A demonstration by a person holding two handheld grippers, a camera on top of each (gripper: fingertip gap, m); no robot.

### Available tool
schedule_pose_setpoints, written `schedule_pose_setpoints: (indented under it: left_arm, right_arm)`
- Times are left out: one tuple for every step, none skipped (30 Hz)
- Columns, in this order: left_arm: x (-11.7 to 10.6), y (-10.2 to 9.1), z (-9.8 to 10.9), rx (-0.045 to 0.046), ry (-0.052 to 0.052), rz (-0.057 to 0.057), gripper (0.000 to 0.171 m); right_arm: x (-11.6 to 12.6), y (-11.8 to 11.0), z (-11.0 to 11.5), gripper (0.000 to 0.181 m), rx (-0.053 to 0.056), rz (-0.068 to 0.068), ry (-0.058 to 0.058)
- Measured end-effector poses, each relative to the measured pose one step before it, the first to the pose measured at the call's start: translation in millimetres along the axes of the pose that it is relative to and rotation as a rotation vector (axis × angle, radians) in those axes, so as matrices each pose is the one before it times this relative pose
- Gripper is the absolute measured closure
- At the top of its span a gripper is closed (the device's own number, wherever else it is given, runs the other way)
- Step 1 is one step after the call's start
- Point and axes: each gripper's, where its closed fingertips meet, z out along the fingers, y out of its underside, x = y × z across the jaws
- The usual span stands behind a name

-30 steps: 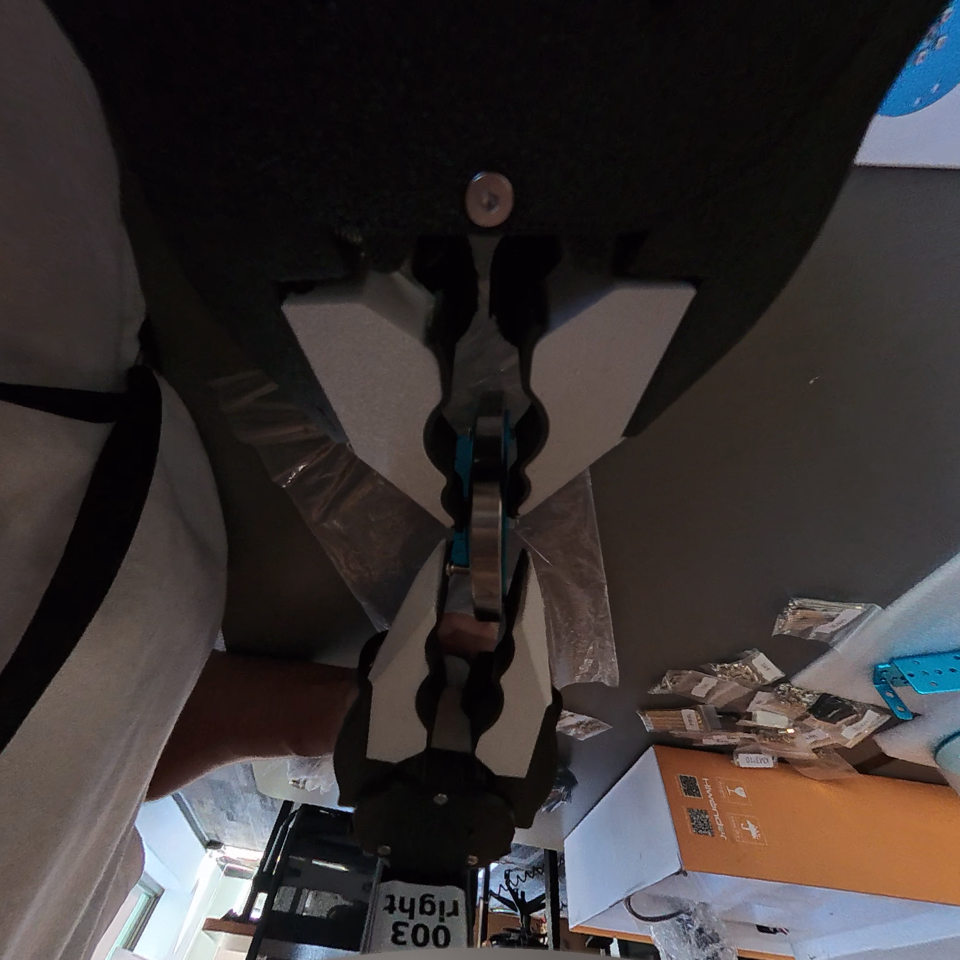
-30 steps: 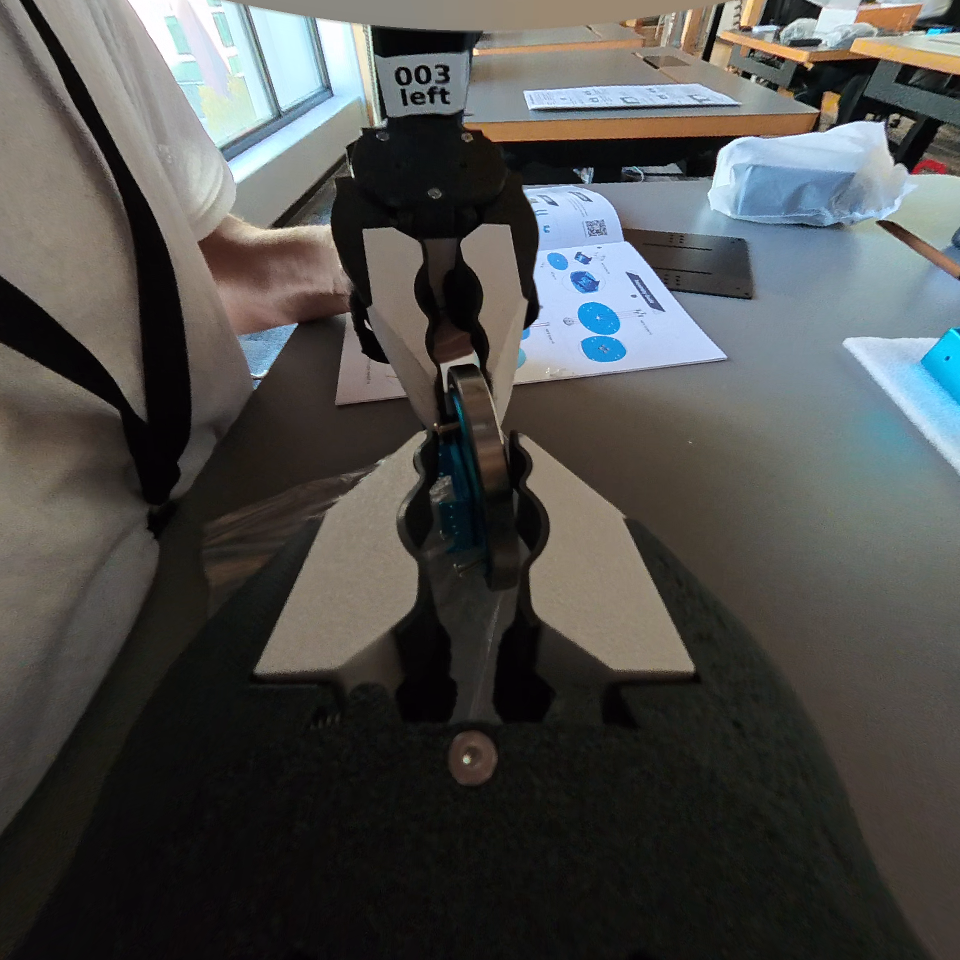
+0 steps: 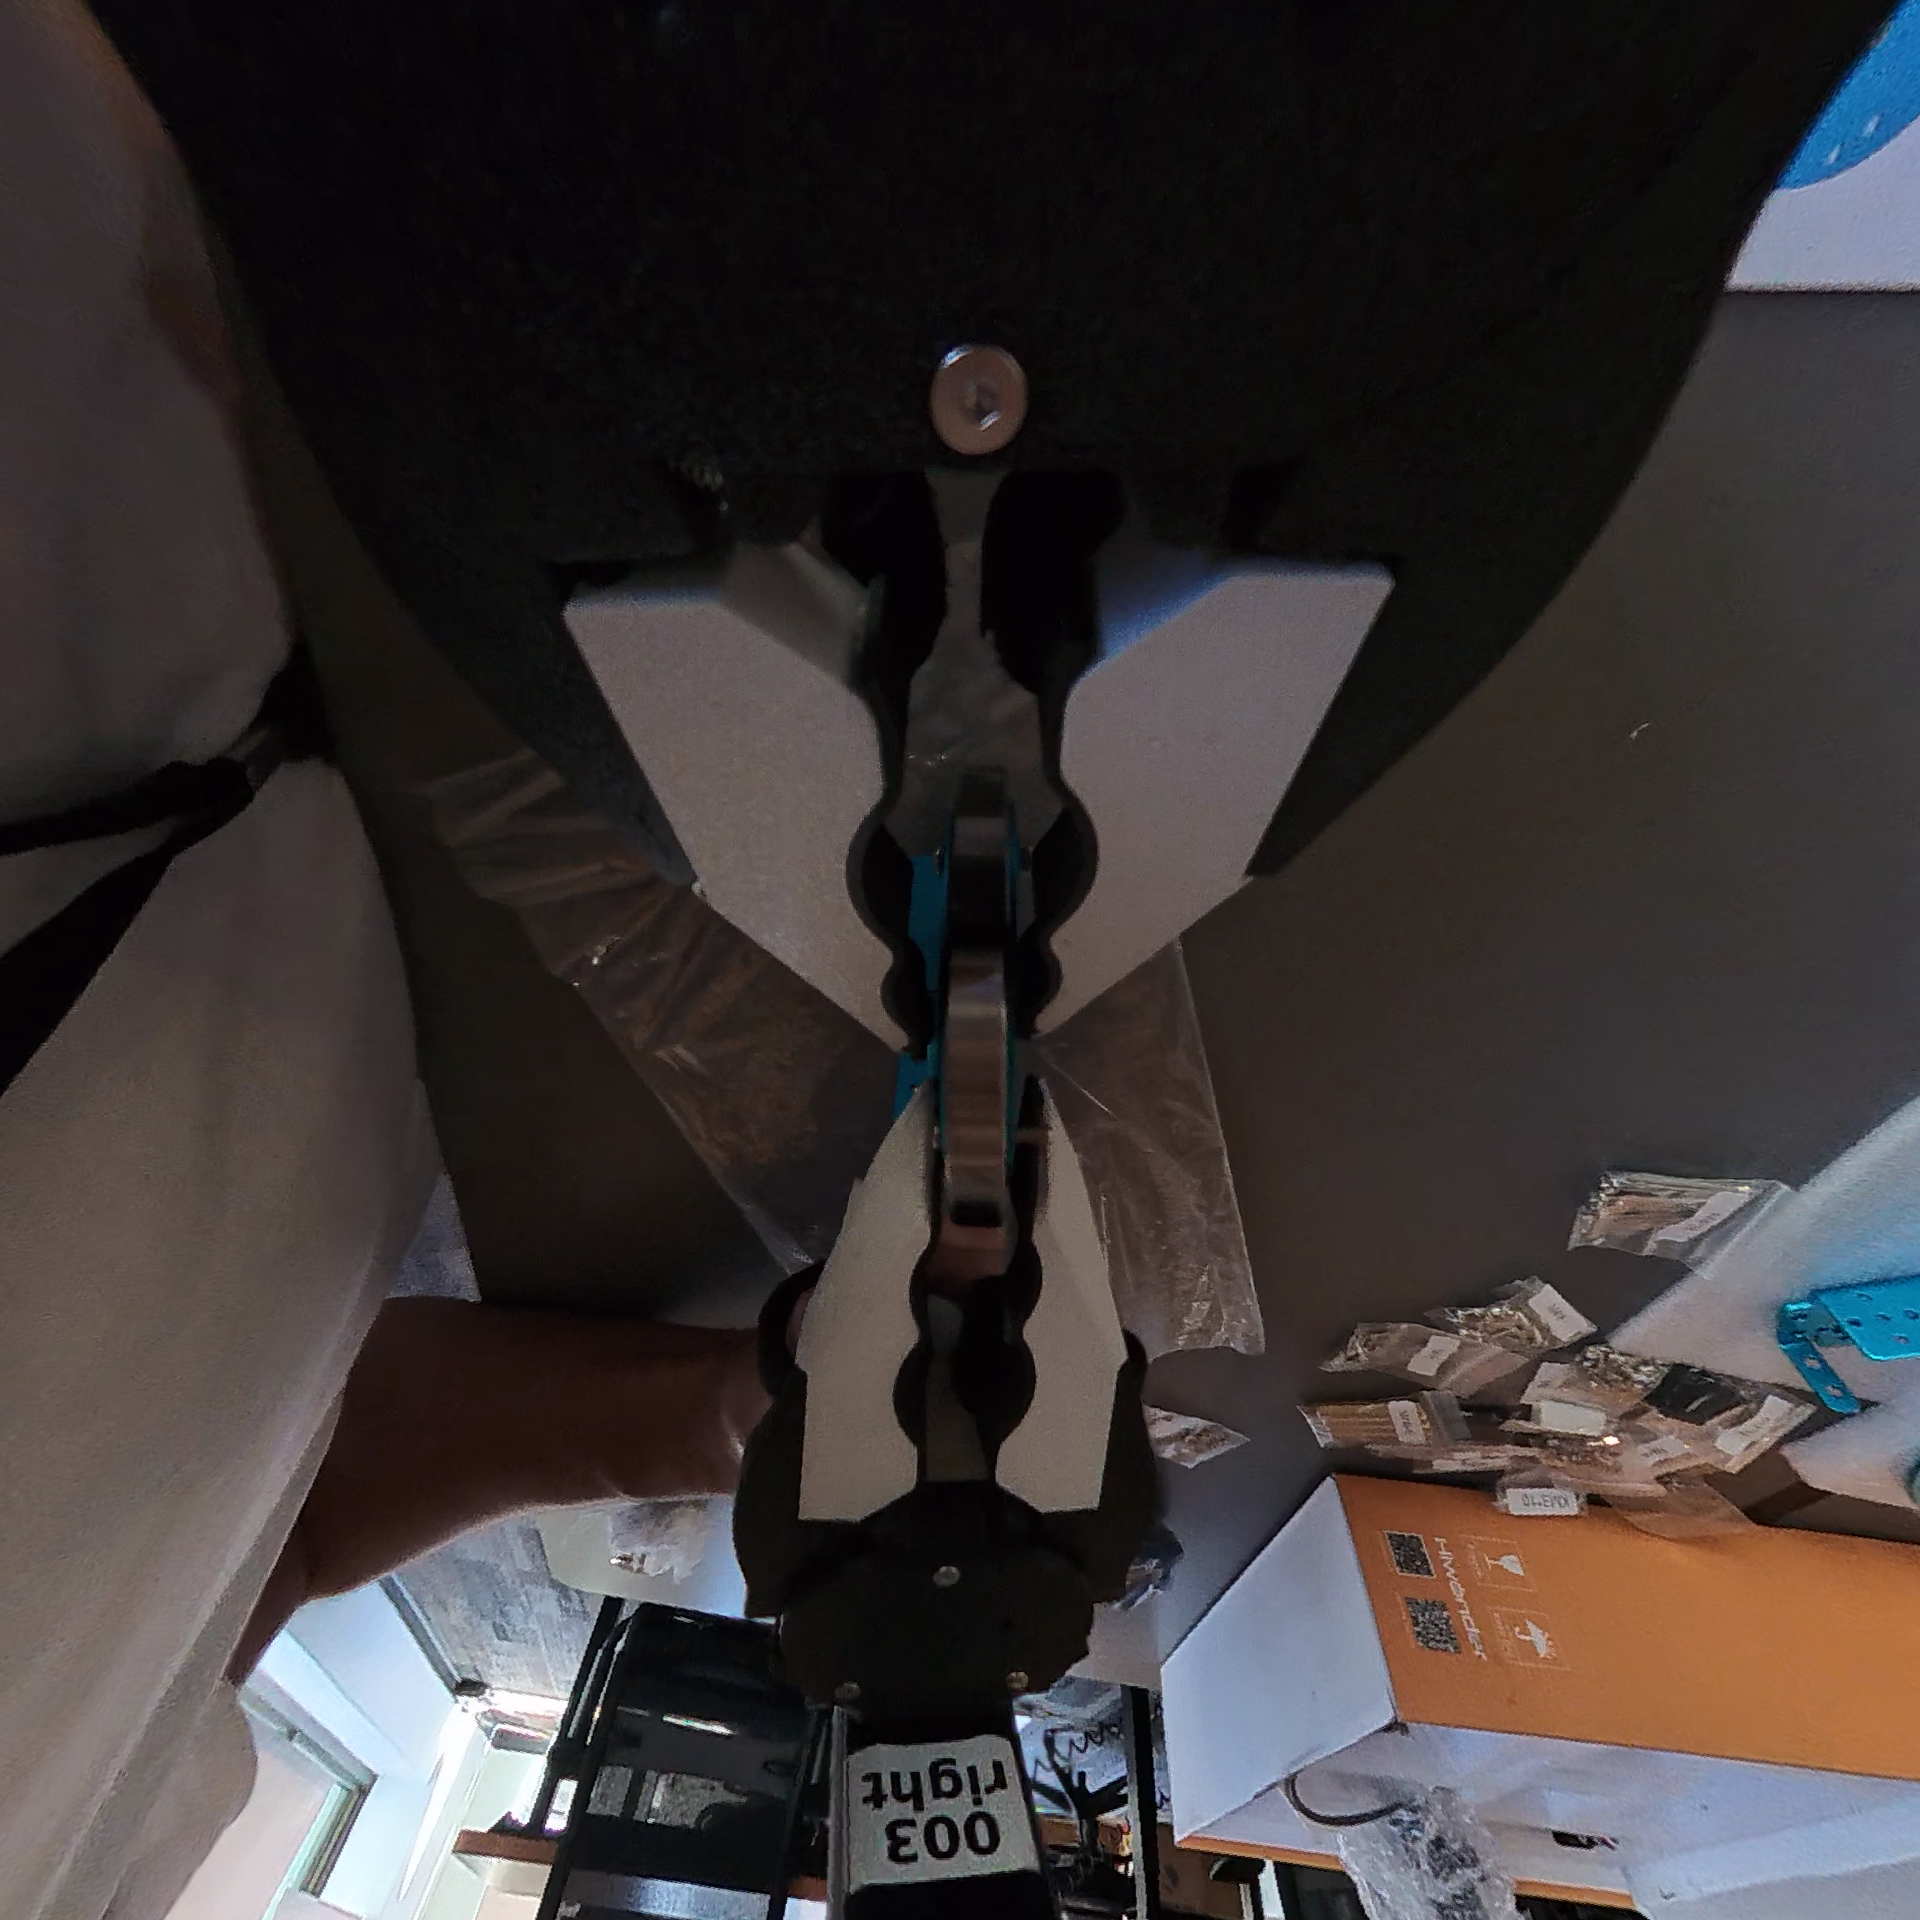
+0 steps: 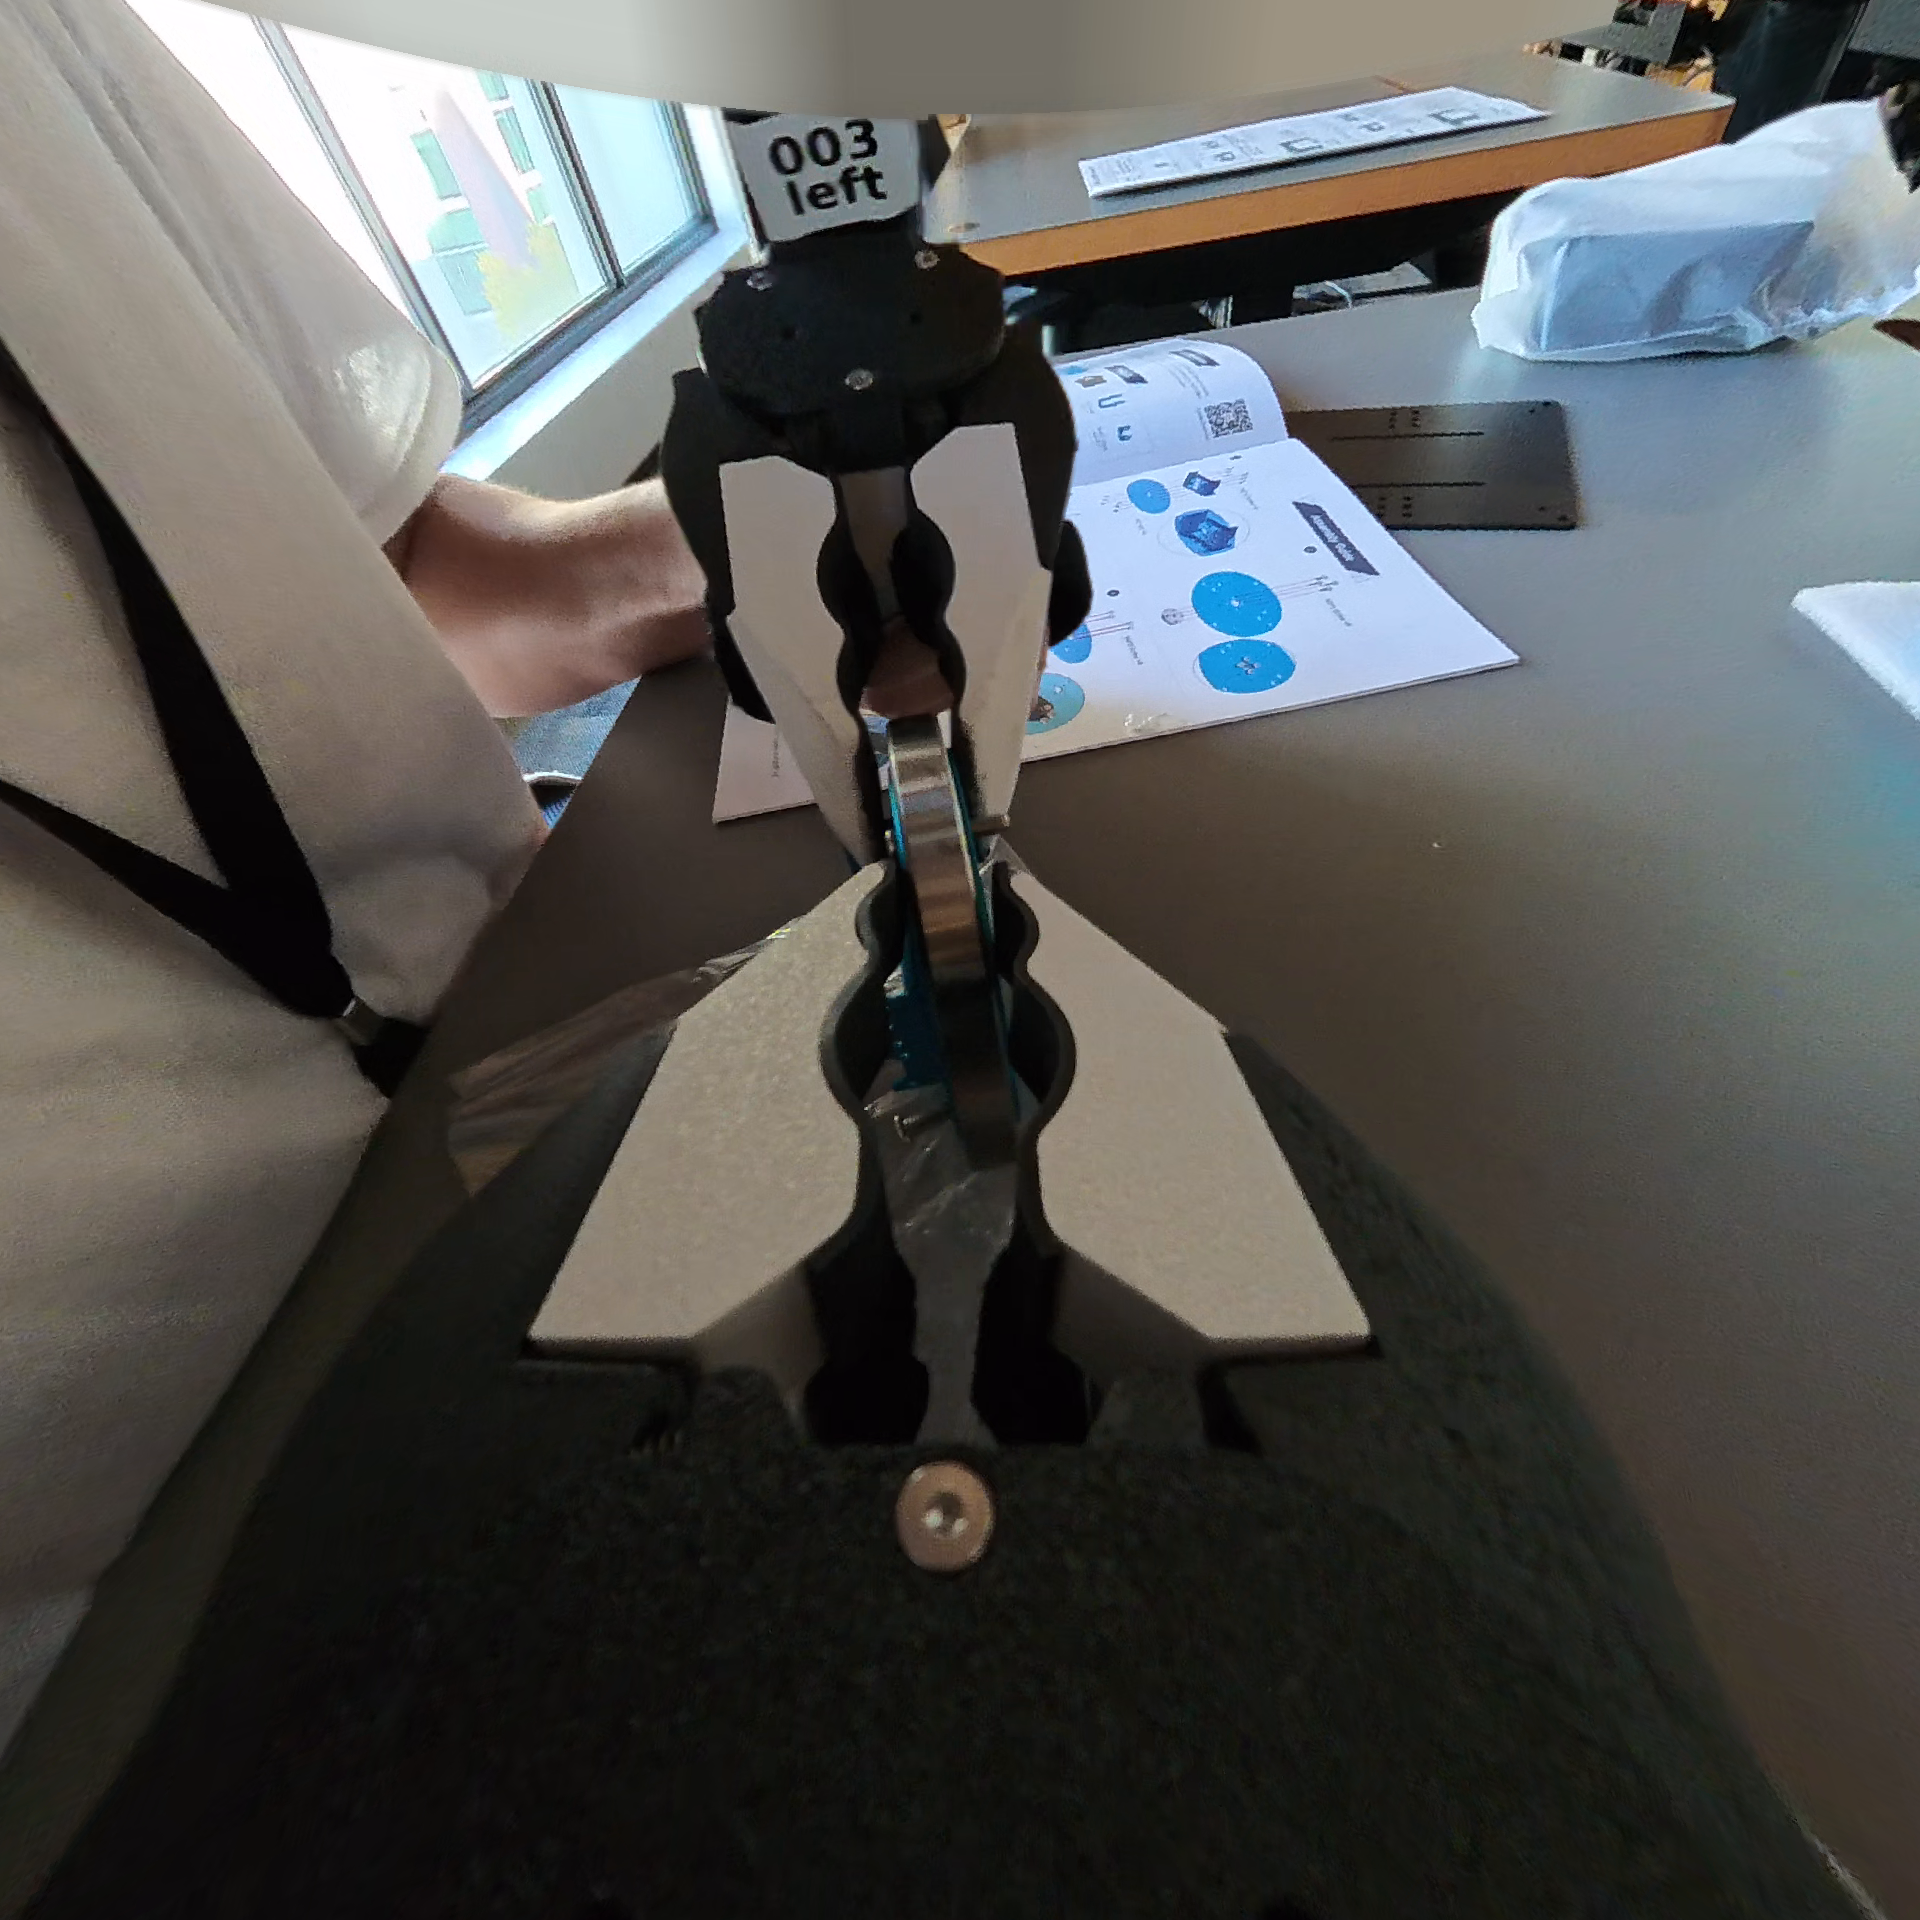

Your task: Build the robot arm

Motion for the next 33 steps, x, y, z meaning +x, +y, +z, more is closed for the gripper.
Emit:
schedule_pose_setpoints:
  left_arm:
    - [0.70, 0.35, -0.42, -0.00039, 0.0076, -0.0047, 0.155]
    - [0.00, 0.27, -0.34, 0.00107, 0.0034, -0.0022, 0.155]
    - [-0.55, 0.12, -0.37, 0.00064, -0.0005, -0.0008, 0.155]
    - [-0.59, -0.02, -0.36, 0.00064, 0.0000, -0.0022, 0.156]
    - [-0.29, 0.12, -0.31, 0.00046, 0.0007, -0.0013, 0.156]
    - [-0.27, -0.04, -0.02, 0.00054, -0.0021, 0.0006, 0.156]
    - [0.42, -0.03, 0.11, 0.00061, -0.0009, 0.0022, 0.156]
    - [0.93, 0.14, 0.23, -0.00066, 0.0003, 0.0072, 0.156]
    - [0.15, -0.04, 0.16, -0.00078, -0.0061, 0.0078, 0.156]
    - [-0.54, -0.07, -0.15, 0.00092, -0.0085, 0.0052, 0.156]
    - [0.12, 0.00, 0.11, 0.00187, -0.0010, 0.0022, 0.156]
    - [0.67, 0.00, 0.03, 0.00013, 0.0034, 0.0013, 0.156]
    - [0.03, -0.30, 0.22, 0.00278, 0.0012, 0.0000, 0.155]
    - [-1.33, -0.40, 0.18, 0.00138, -0.0059, -0.0059, 0.155]
    - [-1.98, -0.32, 0.06, -0.00399, -0.0102, -0.0100, 0.153]
    - [-1.57, -0.20, -0.01, -0.00387, -0.0071, -0.0076, 0.151]
    - [-1.27, -0.14, 0.03, -0.00265, -0.0040, -0.0057, 0.150]
    - [-0.45, -0.41, 0.13, -0.00229, 0.0000, -0.0052, 0.150]
    - [-0.10, -0.25, 0.04, -0.00377, -0.0002, -0.0005, 0.149]
    - [0.18, 0.13, -0.03, -0.00555, 0.0012, 0.0042, 0.149]
    - [0.55, -0.12, -0.28, -0.00365, 0.0041, 0.0021, 0.149]
    - [0.83, -0.53, -0.49, -0.00076, 0.0080, -0.0028, 0.149]
    - [1.65, -1.02, -0.71, 0.00106, 0.0137, -0.0076, 0.148]
    - [1.56, -0.81, -0.89, -0.00145, 0.0140, -0.0084, 0.147]
    - [0.88, -0.45, -1.10, -0.00557, 0.0091, -0.0039, 0.147]
    - [0.95, -0.46, -1.14, -0.00660, 0.0083, 0.0007, 0.147]
    - [1.35, -1.13, -1.07, -0.00415, 0.0084, 0.0022, 0.147]
    - [0.96, -1.00, -0.73, -0.00513, 0.0042, 0.0037, 0.148]
    - [0.64, 0.49, -0.48, -0.01207, 0.0041, 0.0049, 0.149]
    - [0.38, 0.63, -0.58, -0.01013, 0.0062, 0.0003, 0.150]
    - [0.33, 0.57, -0.56, -0.00640, 0.0073, -0.0039, 0.150]
    - [0.52, 0.41, -0.56, -0.00366, 0.0084, -0.0022, 0.150]
    - [0.46, 0.68, -0.72, -0.00383, 0.0071, 0.0024, 0.151]
  right_arm:
    - [-1.39, 0.04, 0.23, 0.166, -0.0011, -0.0149, 0.0012]
    - [-0.36, 0.46, 0.20, 0.166, -0.0018, -0.0169, 0.0050]
    - [-0.49, 0.22, 0.09, 0.162, -0.0002, -0.0135, 0.0025]
    - [-1.55, -0.81, 0.01, 0.157, 0.0048, -0.0076, -0.0037]
    - [-0.40, -0.51, -0.01, 0.155, 0.0022, -0.0003, 0.0012]
    - [0.54, -0.83, 0.09, 0.155, 0.0039, 0.0063, 0.0050]
    - [0.51, -0.98, 0.41, 0.155, 0.0055, 0.0090, 0.0017]
    - [0.39, -0.96, 0.34, 0.160, 0.0043, 0.0115, 0.0002]
    - [0.56, -0.66, 0.24, 0.164, 0.0007, 0.0159, 0.0020]
    - [1.03, -0.15, 0.43, 0.164, -0.0003, 0.0084, -0.0012]
    - [-0.02, 0.02, -0.15, 0.164, -0.0015, 0.0094, -0.0092]
    - [-1.43, 0.31, -0.15, 0.165, 0.0005, 0.0105, -0.0172]
    - [-1.02, 0.41, -0.27, 0.165, 0.0033, -0.0096, -0.0128]
    - [0.40, 0.35, -0.34, 0.166, -0.0017, -0.0218, 0.0030]
    - [0.58, 0.08, 0.25, 0.167, -0.0039, -0.0138, 0.0075]
    - [1.11, -0.08, 0.36, 0.168, -0.0046, -0.0037, 0.0065]
    - [1.07, 0.25, 0.39, 0.168, -0.0071, 0.0077, 0.0029]
    - [0.56, 0.23, 0.18, 0.169, -0.0044, 0.0055, 0.0004]
    - [0.37, 0.08, -0.27, 0.169, -0.0028, -0.0029, 0.0005]
    - [-0.01, 0.14, -0.03, 0.169, -0.0031, -0.0060, 0.0010]
    - [-0.37, -0.10, 0.29, 0.169, -0.0025, -0.0067, 0.0001]
    - [-0.36, -0.19, 0.33, 0.169, -0.0050, -0.0097, 0.0025]
    - [-0.50, -0.10, 0.47, 0.169, -0.0075, -0.0148, 0.0041]
    - [-0.85, -0.23, 0.65, 0.169, -0.0097, -0.0161, 0.0031]
    - [-0.51, -0.44, 1.05, 0.169, -0.0124, -0.0153, 0.0073]
    - [-0.60, -0.50, 1.53, 0.169, -0.0128, -0.0187, 0.0090]
    - [-1.00, -0.60, 1.70, 0.169, -0.0133, -0.0224, 0.0080]
    - [-0.98, -0.59, 1.76, 0.169, -0.0149, -0.0175, 0.0081]
    - [-0.76, -0.51, 1.44, 0.169, -0.0146, -0.0143, 0.0077]
    - [-0.47, -0.28, 0.78, 0.169, -0.0119, -0.0128, 0.0066]
    - [-0.07, -0.18, 0.52, 0.169, -0.0080, -0.0080, 0.0069]
    - [-0.13, -0.31, 0.60, 0.169, -0.0040, -0.0014, 0.0038]
    - [-0.44, -0.38, 0.55, 0.169, 0.0001, 0.0023, -0.0017]
